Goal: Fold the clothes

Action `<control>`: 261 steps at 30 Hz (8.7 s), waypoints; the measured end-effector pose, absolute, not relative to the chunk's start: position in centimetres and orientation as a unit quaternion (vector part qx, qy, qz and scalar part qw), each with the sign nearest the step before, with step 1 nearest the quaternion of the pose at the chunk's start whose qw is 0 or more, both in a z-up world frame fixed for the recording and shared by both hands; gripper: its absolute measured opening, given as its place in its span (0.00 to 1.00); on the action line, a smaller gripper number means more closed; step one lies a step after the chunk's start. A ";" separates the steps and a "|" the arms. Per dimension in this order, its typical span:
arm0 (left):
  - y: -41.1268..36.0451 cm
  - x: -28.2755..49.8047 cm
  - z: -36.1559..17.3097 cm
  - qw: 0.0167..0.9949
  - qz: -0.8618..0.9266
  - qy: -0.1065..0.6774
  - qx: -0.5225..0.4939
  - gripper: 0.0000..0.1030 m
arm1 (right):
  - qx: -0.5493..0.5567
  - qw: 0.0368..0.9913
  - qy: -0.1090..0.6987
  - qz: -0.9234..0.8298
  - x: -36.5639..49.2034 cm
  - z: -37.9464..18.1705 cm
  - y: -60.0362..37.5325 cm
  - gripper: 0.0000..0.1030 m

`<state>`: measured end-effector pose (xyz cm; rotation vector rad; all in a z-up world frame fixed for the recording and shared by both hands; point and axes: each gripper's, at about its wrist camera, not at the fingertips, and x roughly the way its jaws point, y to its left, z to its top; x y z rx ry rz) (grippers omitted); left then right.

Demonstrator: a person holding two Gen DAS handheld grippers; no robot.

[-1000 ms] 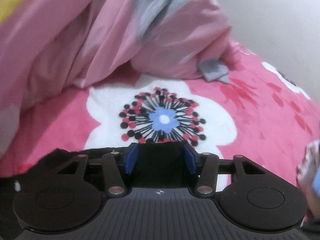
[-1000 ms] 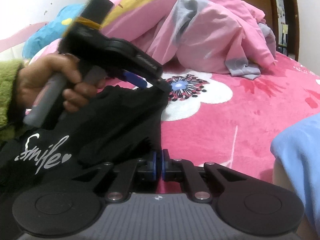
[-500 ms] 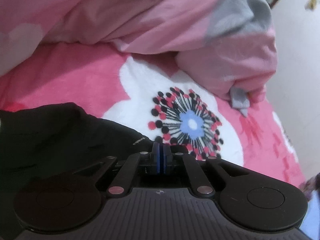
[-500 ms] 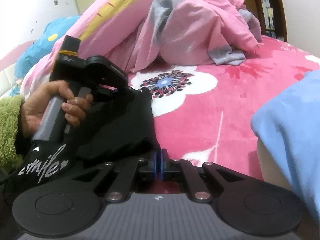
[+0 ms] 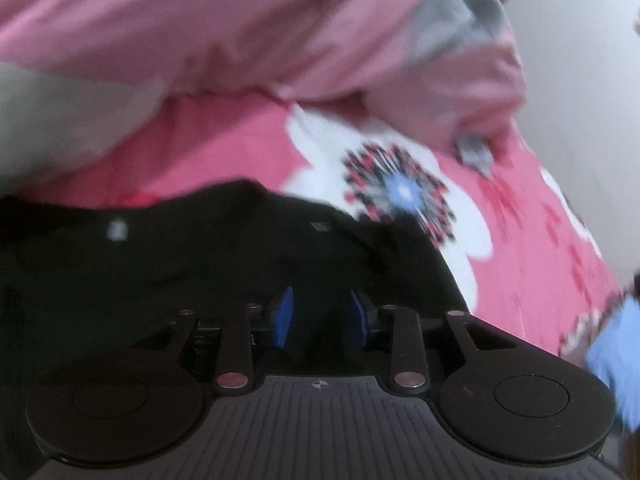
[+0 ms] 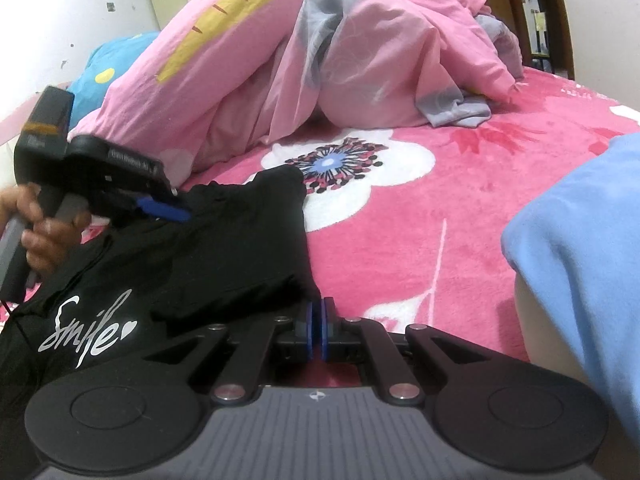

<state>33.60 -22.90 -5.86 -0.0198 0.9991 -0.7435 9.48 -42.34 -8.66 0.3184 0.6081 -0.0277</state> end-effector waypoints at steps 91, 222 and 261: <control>-21.6 23.1 -5.8 0.801 -0.428 0.419 0.004 0.28 | 0.199 0.893 0.402 0.034 24.5 0.1 -43.0 0.19; -18.5 22.5 -11.2 0.783 -0.483 0.370 -0.127 0.32 | -0.107 0.885 0.448 0.064 31.1 -5.8 -38.7 0.11; -15.0 26.9 -10.9 0.798 -0.354 0.417 -0.251 0.33 | 0.096 0.886 0.454 0.007 13.3 -5.5 -40.6 0.12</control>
